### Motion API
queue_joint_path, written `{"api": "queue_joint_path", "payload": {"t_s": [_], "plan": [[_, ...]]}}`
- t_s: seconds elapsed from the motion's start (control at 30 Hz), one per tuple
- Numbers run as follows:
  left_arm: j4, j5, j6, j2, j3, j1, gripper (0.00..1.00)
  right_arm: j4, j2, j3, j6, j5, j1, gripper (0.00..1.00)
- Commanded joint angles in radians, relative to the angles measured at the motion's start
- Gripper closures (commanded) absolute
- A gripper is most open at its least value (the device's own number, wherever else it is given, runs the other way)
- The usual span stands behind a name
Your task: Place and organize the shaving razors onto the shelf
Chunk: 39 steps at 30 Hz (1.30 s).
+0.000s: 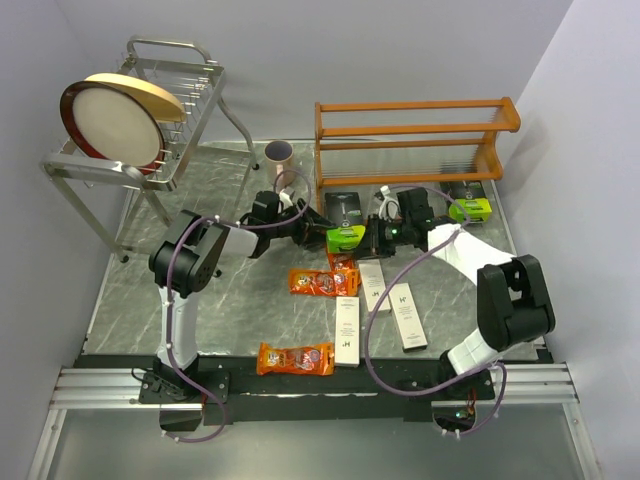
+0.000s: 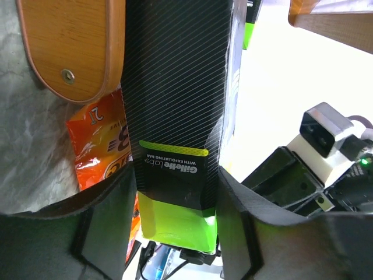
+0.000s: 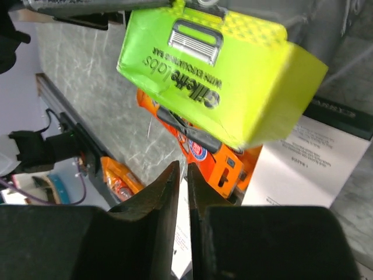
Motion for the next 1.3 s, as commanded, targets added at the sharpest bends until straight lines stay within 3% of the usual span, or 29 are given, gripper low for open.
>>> {"api": "queue_joint_path", "payload": {"t_s": [0.0,0.17,0.37,0.63,1.27], "plan": [[-0.052,-0.042,-0.032,-0.003,0.014,0.025,0.41,-0.004,0.032,0.079,-0.014,0.125,0.017,0.83],[-0.074,-0.051,-0.023,-0.011,-0.009,0.031,0.23,-0.007,0.098,0.133,-0.009,0.195,0.02,0.85],[-0.112,-0.064,-0.001,-0.029,-0.023,0.031,0.14,-0.02,0.146,0.171,-0.006,0.222,0.022,0.85],[-0.167,-0.076,0.063,-0.097,-0.038,0.038,0.08,0.004,0.124,0.162,0.004,0.245,0.026,0.85],[-0.229,-0.091,0.153,-0.209,-0.082,0.098,0.04,0.004,0.229,0.326,0.014,0.242,0.035,0.84]]}}
